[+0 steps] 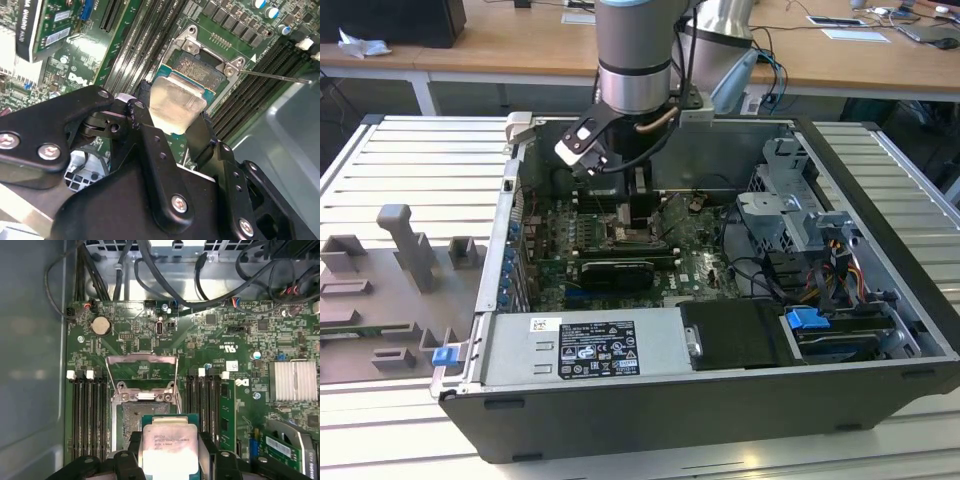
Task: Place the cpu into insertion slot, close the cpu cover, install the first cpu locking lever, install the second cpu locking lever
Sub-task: 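Place the cpu into insertion slot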
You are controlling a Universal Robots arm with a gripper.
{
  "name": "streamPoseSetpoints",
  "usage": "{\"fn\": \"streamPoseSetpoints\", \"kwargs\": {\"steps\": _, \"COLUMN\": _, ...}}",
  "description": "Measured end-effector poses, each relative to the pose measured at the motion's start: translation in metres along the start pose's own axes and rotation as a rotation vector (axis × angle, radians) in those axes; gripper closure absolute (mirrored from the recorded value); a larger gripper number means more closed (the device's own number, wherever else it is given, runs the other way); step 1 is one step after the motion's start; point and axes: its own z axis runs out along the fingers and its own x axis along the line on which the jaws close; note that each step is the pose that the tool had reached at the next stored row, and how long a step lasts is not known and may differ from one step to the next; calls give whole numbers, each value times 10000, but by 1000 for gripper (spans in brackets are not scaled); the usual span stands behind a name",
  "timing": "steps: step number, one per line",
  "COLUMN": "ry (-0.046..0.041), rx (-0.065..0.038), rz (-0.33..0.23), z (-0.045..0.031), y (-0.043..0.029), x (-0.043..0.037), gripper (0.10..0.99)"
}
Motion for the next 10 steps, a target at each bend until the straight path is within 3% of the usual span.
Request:
{"fn": "streamPoseSetpoints", "kwargs": {"steps": 4, "ry": 15, "rx": 1, "rz": -195, "z": 133, "y": -17, "x": 47, "gripper": 557}}
{"fn": "streamPoseSetpoints", "kwargs": {"steps": 10, "ry": 15, "rx": 1, "rz": -189, "z": 274, "y": -37, "x": 125, "gripper": 557}}
